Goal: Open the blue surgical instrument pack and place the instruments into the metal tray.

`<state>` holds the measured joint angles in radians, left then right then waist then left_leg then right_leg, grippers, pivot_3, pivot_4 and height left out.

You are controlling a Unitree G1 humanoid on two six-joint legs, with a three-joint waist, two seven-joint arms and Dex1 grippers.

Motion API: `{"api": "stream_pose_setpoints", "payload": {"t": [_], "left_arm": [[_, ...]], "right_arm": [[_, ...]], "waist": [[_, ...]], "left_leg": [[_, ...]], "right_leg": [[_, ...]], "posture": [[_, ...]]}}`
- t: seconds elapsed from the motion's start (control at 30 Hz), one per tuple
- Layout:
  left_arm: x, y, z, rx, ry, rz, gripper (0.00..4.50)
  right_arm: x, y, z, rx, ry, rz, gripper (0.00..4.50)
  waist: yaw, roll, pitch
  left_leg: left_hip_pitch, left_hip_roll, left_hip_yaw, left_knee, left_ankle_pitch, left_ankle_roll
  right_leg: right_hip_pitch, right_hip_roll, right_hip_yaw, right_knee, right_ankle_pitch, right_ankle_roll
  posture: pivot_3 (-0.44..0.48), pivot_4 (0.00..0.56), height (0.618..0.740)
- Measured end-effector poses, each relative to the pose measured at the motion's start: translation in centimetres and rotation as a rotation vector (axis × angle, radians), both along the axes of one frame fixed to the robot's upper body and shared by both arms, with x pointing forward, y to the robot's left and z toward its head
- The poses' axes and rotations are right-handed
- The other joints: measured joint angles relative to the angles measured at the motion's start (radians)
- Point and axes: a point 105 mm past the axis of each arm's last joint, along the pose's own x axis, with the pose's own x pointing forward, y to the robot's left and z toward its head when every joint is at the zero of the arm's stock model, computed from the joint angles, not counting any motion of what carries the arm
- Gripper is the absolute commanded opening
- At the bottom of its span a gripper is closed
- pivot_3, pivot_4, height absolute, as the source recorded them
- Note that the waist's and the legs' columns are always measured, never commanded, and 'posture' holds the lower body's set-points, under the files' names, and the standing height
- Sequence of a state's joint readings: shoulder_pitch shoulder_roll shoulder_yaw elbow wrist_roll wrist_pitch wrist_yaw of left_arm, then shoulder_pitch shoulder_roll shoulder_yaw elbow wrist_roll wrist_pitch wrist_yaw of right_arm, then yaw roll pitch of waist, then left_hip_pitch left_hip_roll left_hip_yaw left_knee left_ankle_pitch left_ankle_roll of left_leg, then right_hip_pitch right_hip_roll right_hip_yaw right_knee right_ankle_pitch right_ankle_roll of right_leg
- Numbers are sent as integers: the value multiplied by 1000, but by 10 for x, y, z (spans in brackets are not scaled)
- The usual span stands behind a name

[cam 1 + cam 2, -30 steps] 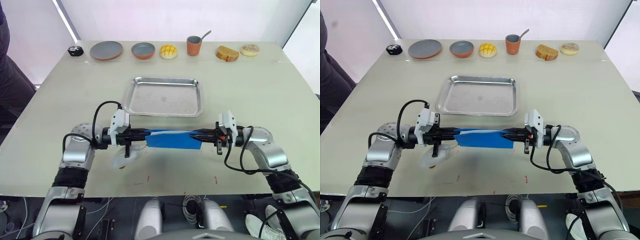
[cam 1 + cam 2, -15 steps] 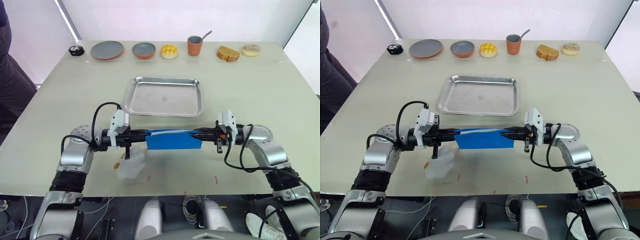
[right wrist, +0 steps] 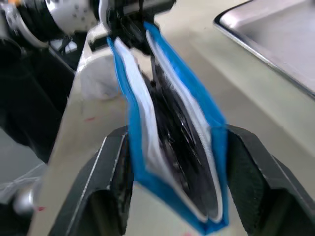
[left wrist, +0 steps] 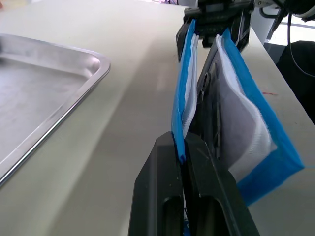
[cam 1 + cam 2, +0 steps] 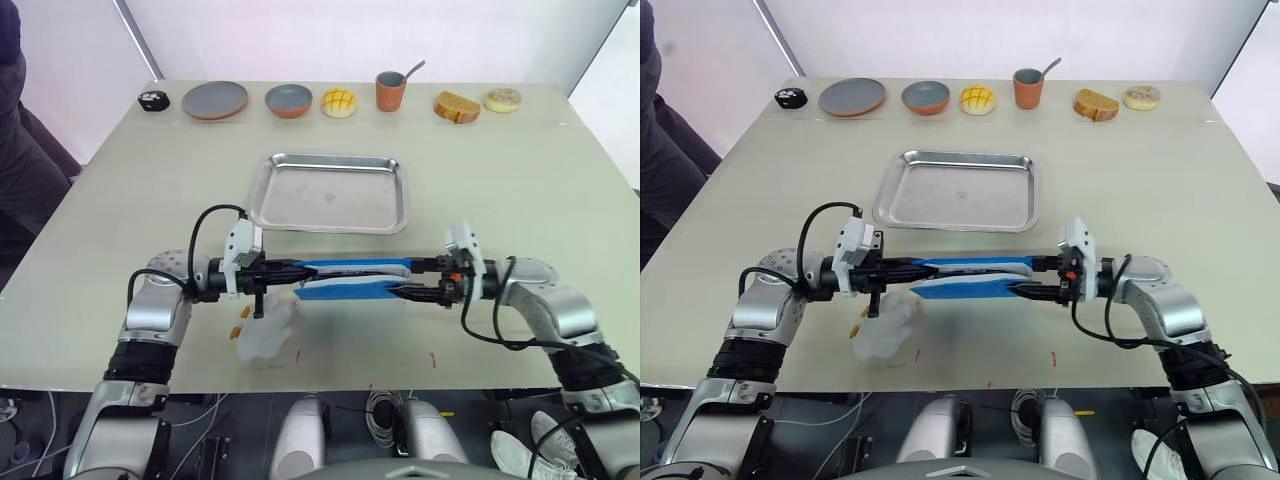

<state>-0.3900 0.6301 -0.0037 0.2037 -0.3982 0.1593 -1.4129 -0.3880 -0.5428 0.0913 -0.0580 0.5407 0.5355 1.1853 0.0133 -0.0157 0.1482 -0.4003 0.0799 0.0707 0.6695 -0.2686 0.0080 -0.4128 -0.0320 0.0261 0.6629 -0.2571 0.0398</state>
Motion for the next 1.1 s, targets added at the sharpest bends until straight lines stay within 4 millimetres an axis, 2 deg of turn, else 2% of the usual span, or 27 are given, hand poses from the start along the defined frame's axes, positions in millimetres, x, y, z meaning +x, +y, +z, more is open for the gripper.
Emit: {"api": "stream_pose_setpoints", "payload": {"t": [0.03, 0.07, 0.2, 0.3, 0.37, 0.53, 0.7, 0.9, 1.1], "left_arm": [[0, 0, 0, 0, 4, 0, 0], [0, -1, 0, 0, 6, -2, 0], [-1, -2, 0, -1, 6, -5, 0], [-1, -2, 0, -1, 7, -6, 0], [-1, -2, 0, -1, 7, -6, 0], [-1, -3, 0, 0, 15, -5, 0], [6, -5, 1, 1, 2, 34, 0], [15, -7, -1, 26, -18, 65, 0], [34, -8, -12, 103, -48, 134, 0]], "right_arm": [[0, -4, 6, 15, -1, -10, 2644], [1, -10, 16, 52, 4, -34, 2417], [-2, -14, 21, 79, 68, -33, 1167], [1, -14, 15, 43, 84, -71, 211], [1, -12, 11, 21, 87, -68, 211], [-23, -2, -22, -122, 147, 49, 211], [-39, 4, -31, -175, 156, 133, 211], [-46, 6, -38, -208, 154, 153, 211], [-53, 5, -58, -287, 136, 162, 211]], "waist": [[0, 0, 0], [0, 0, 0], [0, 0, 0], [0, 0, 0], [0, 0, 0], [0, 0, 0], [2, 0, 0], [0, 0, 0], [0, -1, 0]], "left_leg": [[0, 0, 0, 0, 0, 0], [0, 0, 0, 0, 0, 0], [0, 0, 0, 0, 0, 0], [0, 0, 0, 0, 0, 0], [0, 0, 0, 0, 0, 0], [0, 0, -1, 0, 0, 0], [-1, -1, -1, 0, 0, 0], [0, -1, -2, 0, 0, 0], [0, -1, -2, 0, 0, 0]], "right_leg": [[0, 0, 0, 0, 0, 0], [0, 0, 0, 0, 0, 0], [0, 0, 0, 0, 0, 0], [0, 0, 0, 0, 0, 0], [0, 0, 0, 0, 0, 0], [0, 0, 0, 0, 0, 0], [0, 0, 0, 0, 0, 0], [0, 0, 0, 0, 0, 0], [0, 0, 0, 0, 0, 0]], "posture": [[0, 150, 740], [0, 150, 740], [0, 150, 740], [0, 150, 740], [0, 150, 740], [0, 150, 740], [0, 150, 740], [0, 150, 740], [0, 150, 740]]}}
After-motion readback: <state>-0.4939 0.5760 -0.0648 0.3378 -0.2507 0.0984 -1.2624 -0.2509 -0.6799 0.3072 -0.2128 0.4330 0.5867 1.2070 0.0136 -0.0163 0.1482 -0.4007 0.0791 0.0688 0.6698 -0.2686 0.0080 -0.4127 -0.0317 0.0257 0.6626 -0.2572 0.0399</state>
